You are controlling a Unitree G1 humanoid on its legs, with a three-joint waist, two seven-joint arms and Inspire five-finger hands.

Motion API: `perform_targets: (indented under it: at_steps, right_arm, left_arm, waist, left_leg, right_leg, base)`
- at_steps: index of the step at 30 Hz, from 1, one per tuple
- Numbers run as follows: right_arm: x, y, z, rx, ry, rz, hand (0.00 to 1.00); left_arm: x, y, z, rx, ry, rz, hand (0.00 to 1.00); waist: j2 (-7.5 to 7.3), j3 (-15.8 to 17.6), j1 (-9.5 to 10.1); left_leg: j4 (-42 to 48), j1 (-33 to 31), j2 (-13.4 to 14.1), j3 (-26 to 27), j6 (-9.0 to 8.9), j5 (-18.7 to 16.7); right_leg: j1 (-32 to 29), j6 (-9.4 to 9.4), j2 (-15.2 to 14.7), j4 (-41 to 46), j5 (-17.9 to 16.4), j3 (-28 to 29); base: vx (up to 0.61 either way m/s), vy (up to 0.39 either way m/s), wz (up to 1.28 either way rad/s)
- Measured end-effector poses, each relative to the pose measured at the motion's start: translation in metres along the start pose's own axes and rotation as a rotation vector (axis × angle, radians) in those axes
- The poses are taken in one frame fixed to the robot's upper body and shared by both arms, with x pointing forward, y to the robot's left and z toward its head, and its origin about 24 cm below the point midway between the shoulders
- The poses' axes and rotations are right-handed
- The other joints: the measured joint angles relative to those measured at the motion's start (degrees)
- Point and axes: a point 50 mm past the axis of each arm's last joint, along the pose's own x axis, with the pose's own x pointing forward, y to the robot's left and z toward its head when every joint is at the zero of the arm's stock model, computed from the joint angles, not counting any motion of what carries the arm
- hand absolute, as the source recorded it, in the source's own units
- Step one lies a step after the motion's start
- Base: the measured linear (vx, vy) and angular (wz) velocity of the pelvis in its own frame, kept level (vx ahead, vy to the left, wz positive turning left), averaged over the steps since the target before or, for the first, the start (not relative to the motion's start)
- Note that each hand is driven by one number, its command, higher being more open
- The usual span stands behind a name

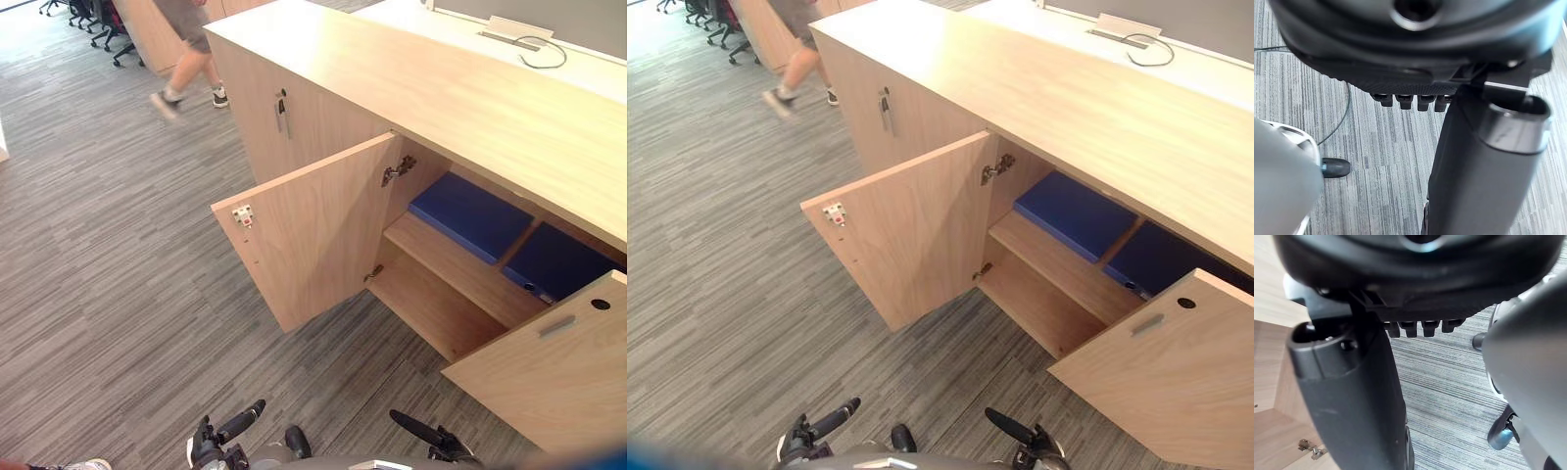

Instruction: Walk over to the cabinet, pick up the folder, carry it to the office cabinet, place the folder inside the office cabinet, then close the office cabinet door

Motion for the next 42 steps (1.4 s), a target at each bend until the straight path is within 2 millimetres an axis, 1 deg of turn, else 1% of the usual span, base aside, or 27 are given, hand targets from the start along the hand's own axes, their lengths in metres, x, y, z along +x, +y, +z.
perform_targets:
  at_steps: [3, 5, 6, 8, 11, 13, 14, 20, 21, 22, 23, 25, 26, 27, 28, 29, 30, 31, 32, 33, 34, 35, 36, 37, 38, 39, 42]
  right_arm:
    - [0.0, 0.001, 0.0, 0.001, 0.001, 0.002, 1.0]
    - [0.0, 0.001, 0.0, -0.007, 0.001, 0.005, 1.0]
    - [0.0, 0.001, 0.0, -0.016, 0.0, 0.006, 1.0]
    - [0.0, 0.001, 0.002, -0.023, -0.006, 0.01, 1.0]
    - [0.0, 0.0, 0.004, -0.026, -0.012, 0.017, 1.0]
    - [0.0, 0.0, 0.004, -0.029, -0.013, 0.022, 1.0]
    - [0.0, -0.002, 0.004, -0.028, -0.016, 0.024, 1.0]
    - [-0.001, -0.005, 0.001, -0.027, -0.014, 0.034, 1.0]
    - [-0.001, -0.007, -0.001, -0.026, -0.013, 0.032, 1.0]
    - [-0.002, -0.007, -0.002, -0.025, -0.011, 0.031, 1.0]
    - [-0.002, -0.01, -0.004, -0.022, -0.006, 0.024, 1.0]
    - [-0.002, -0.013, -0.005, -0.023, -0.003, 0.018, 1.0]
    - [-0.002, -0.019, -0.005, -0.022, -0.005, 0.008, 1.0]
    - [-0.002, -0.019, -0.004, -0.021, -0.009, 0.01, 1.0]
    - [-0.002, -0.019, -0.003, -0.022, -0.014, 0.012, 1.0]
    - [-0.002, -0.02, -0.002, -0.022, -0.017, 0.013, 1.0]
    - [-0.002, -0.021, -0.003, -0.022, -0.017, 0.013, 1.0]
    - [-0.003, -0.022, -0.007, -0.019, -0.008, 0.011, 1.0]
    - [-0.003, -0.027, -0.009, -0.001, 0.002, -0.003, 1.0]
    - [-0.003, -0.031, -0.009, 0.006, 0.007, -0.014, 1.0]
    - [-0.003, -0.036, -0.006, 0.003, 0.002, -0.028, 1.0]
    - [-0.002, -0.041, -0.004, -0.003, -0.001, -0.039, 1.0]
    - [-0.003, -0.043, -0.005, -0.004, 0.003, -0.044, 1.0]
    - [-0.003, -0.045, -0.007, -0.004, 0.009, -0.049, 1.0]
    - [-0.004, -0.047, -0.01, -0.005, 0.015, -0.054, 1.0]
    - [-0.004, -0.048, -0.012, -0.005, 0.02, -0.056, 1.0]
    - [-0.005, -0.048, -0.015, 0.0, 0.026, -0.057, 1.0]
  left_arm:
    - [-0.001, -0.007, 0.012, -0.017, -0.054, -0.027, 1.0]
    - [-0.002, -0.012, 0.026, -0.019, -0.115, -0.048, 1.0]
    - [-0.002, -0.013, 0.03, -0.013, -0.134, -0.052, 1.0]
    - [-0.003, -0.017, 0.046, 0.01, -0.199, -0.061, 1.0]
    - [-0.004, -0.016, 0.057, 0.019, -0.239, -0.049, 1.0]
    - [-0.006, -0.015, 0.069, -0.003, -0.284, -0.046, 1.0]
    - [-0.006, -0.015, 0.08, -0.025, -0.317, -0.045, 1.0]
    - [-0.004, -0.018, 0.116, -0.065, -0.414, -0.047, 1.0]
    - [-0.004, -0.017, 0.126, -0.054, -0.437, -0.046, 1.0]
    - [-0.003, -0.016, 0.13, -0.048, -0.446, -0.044, 1.0]
    - [-0.003, -0.014, 0.14, -0.032, -0.472, -0.041, 1.0]
    - [-0.003, -0.011, 0.15, -0.009, -0.501, -0.038, 1.0]
    - [-0.003, -0.009, 0.157, 0.011, -0.521, -0.039, 1.0]
    - [-0.004, -0.01, 0.163, 0.018, -0.536, -0.041, 1.0]
    - [-0.005, -0.011, 0.173, 0.028, -0.565, -0.042, 1.0]
    - [-0.006, -0.012, 0.183, 0.051, -0.592, -0.05, 1.0]
    - [-0.007, -0.014, 0.187, 0.063, -0.605, -0.055, 1.0]
    - [-0.009, -0.019, 0.197, 0.084, -0.633, -0.073, 1.0]
    - [-0.009, -0.028, 0.199, 0.094, -0.636, -0.103, 1.0]
    - [-0.009, -0.032, 0.198, 0.107, -0.634, -0.119, 1.0]
    - [-0.01, -0.038, 0.197, 0.122, -0.634, -0.145, 1.0]
    - [-0.011, -0.047, 0.2, 0.108, -0.635, -0.173, 1.0]
    - [-0.012, -0.052, 0.202, 0.104, -0.635, -0.189, 1.0]
    - [-0.008, -0.054, 0.204, 0.04, -0.607, -0.174, 1.0]
    - [-0.007, -0.051, 0.206, 0.043, -0.604, -0.166, 1.0]
    - [-0.007, -0.052, 0.207, 0.049, -0.607, -0.17, 1.0]
    - [-0.01, -0.059, 0.215, 0.095, -0.637, -0.194, 1.0]
  waist:
    - [-0.57, 0.8, -0.17]
    - [-0.64, 0.8, -0.34]
    - [-0.6, 0.8, -0.39]
    - [-0.14, 0.9, -0.39]
    - [0.34, 0.8, -0.75]
    - [0.34, 0.8, -1.07]
    - [0.3, 0.8, -1.17]
    - [-0.29, 0.4, -1.41]
    - [-0.52, 0.1, -1.52]
    - [-0.58, 0.0, -1.56]
    - [-0.61, -0.7, -1.6]
    - [-0.34, -1.0, -1.66]
    - [0.55, -1.5, -1.81]
    - [0.71, -1.4, -1.9]
    - [1.08, -1.3, -1.93]
    - [1.31, -1.2, -1.93]
    - [1.28, -1.2, -1.96]
    - [0.3, -1.6, -1.98]
    - [1.01, -2.2, -2.44]
    - [2.12, -2.6, -2.41]
    - [3.63, -3.0, -2.66]
    - [4.54, -3.0, -2.7]
    - [4.85, -3.2, -2.7]
    - [4.9, -3.2, -2.71]
    - [4.87, -3.2, -2.78]
    - [4.85, -3.2, -2.83]
    - [4.41, -3.2, -2.62]
  left_leg:
    - [0.0, 0.1, -0.4, -2.2, 0.08, 0.3]
    - [0.0, 0.1, -0.4, -3.3, 0.06, 0.2]
    - [-0.1, 0.0, -0.4, -3.6, 0.03, 0.2]
    - [-0.1, -0.2, -0.2, -3.7, -0.21, -0.2]
    - [-0.1, -0.3, -0.2, -3.6, -0.45, -1.1]
    - [-0.1, -0.3, -0.2, -3.4, -0.11, -1.4]
    - [-0.1, -0.4, -0.2, -3.1, -0.05, -1.5]
    - [0.0, 0.8, -0.1, -2.1, -0.25, -2.7]
    - [0.0, 1.2, 0.1, -2.1, -0.29, -3.1]
    - [0.0, 1.4, 0.2, -2.1, -0.38, -3.2]
    - [0.0, 1.8, 0.7, -2.1, -0.53, -3.4]
    - [0.1, 2.7, 1.5, -2.1, -0.45, -3.4]
    - [0.3, 2.8, 2.7, -2.4, -0.4, -3.5]
    - [0.3, 3.1, 3.3, -2.6, -0.43, -3.4]
    - [0.4, 3.6, 4.6, -2.7, -0.7, -3.3]
    - [0.4, 4.3, 5.7, -2.6, -1.33, -2.8]
    - [0.4, 4.6, 6.0, -2.4, -1.74, -2.6]
    - [0.4, 5.1, 5.2, -2.1, -2.46, -2.5]
    - [0.3, 5.7, 5.5, -2.0, -3.73, -2.7]
    - [0.3, 5.8, 6.2, -1.7, -4.18, -2.5]
    - [0.1, 6.1, 6.8, -0.7, -4.71, -2.2]
    - [0.1, 6.6, 7.1, 0.2, -4.86, -2.3]
    - [0.1, 6.8, 7.3, 0.7, -4.94, -2.2]
    - [0.1, 7.7, 7.6, 1.1, -5.44, -1.9]
    - [0.1, 8.3, 8.0, 1.2, -5.51, -2.0]
    - [0.1, 8.6, 8.3, 1.2, -5.64, -2.0]
    - [0.3, 8.6, 8.9, 1.3, -7.15, -3.1]
  right_leg:
    - [0.0, 0.03, -0.5, 1.2, 0.0, -1.0]
    - [0.1, 0.0, -0.4, 2.0, 0.0, -1.2]
    - [0.1, 0.0, -0.4, 1.9, 0.0, -1.2]
    - [0.0, -0.02, -0.1, 1.6, 0.0, -1.2]
    - [0.0, -0.14, 0.1, 1.0, 0.0, -1.2]
    - [0.0, -0.77, 0.2, 0.6, 0.0, -1.1]
    - [0.1, -1.04, 0.3, 0.1, 0.0, -0.9]
    - [0.5, -2.3, 0.6, 0.5, 0.5, 0.4]
    - [0.5, -2.65, 0.6, 1.2, 0.7, 0.8]
    - [0.4, -2.76, 0.5, 1.7, 0.8, 1.0]
    - [-0.1, -3.33, 0.6, 3.3, 1.1, 1.5]
    - [-1.0, -3.93, 0.5, 6.3, 1.5, 2.3]
    - [-2.4, -4.02, 1.0, 8.0, 0.1, 3.5]
    - [-2.4, -3.67, 1.9, 6.7, -1.1, 4.2]
    - [-3.3, -3.65, 3.7, 3.8, -1.9, 4.6]
    - [-4.3, -3.87, 5.6, -0.2, -1.8, 5.2]
    - [-4.7, -3.97, 6.4, -3.0, -1.1, 5.3]
    - [-5.8, -4.49, 6.7, -7.7, 5.8, 5.5]
    - [-5.7, -3.04, 6.5, -6.9, 6.0, 5.4]
    - [-6.0, -3.37, 6.9, -6.7, 6.0, 5.5]
    - [-6.0, -4.14, 7.5, -6.5, 5.6, 5.9]
    - [-5.8, -4.98, 8.1, -6.5, 5.0, 6.6]
    - [-5.7, -5.29, 8.3, -6.6, 4.8, 6.9]
    - [-5.0, -5.83, 8.7, -6.5, 4.5, 7.0]
    - [-4.5, -6.44, 9.0, -6.1, 4.1, 7.0]
    - [-4.2, -6.46, 9.2, -6.1, 4.1, 7.0]
    - [-4.1, -6.48, 9.7, -5.5, 4.1, 7.0]
  base:
    - [-0.04, 0.008, 0.15]
    - [-0.04, 0.006, 0.19]
    - [-0.05, -0.011, 0.14]
    - [-0.05, -0.016, 0.04]
    - [-0.05, -0.011, -0.07]
    - [-0.04, -0.003, -0.08]
    - [-0.03, 0.001, -0.1]
    - [0.01, 0.012, -0.1]
    - [0.03, 0.016, -0.02]
    - [0.06, 0.032, -0.04]
    - [0.07, 0.031, -0.03]
    - [0.09, 0.038, -0.03]
    - [0.1, 0.02, 0.01]
    - [0.08, -0.026, 0.02]
    - [0.05, -0.078, 0.01]
    - [0.02, -0.102, 0.0]
    - [-0.03, -0.117, 0.04]
    - [-0.05, -0.122, 0.15]
    - [-0.02, -0.121, 0.08]
    - [0.05, -0.155, -0.11]
    - [0.09, -0.179, -0.35]
    - [0.09, -0.204, -0.33]
    - [0.06, -0.153, -0.22]
    - [0.05, -0.151, -0.07]
    - [0.03, -0.109, 0.0]
    - [0.02, -0.087, 0.11]
    - [0.0, 0.022, 0.14]
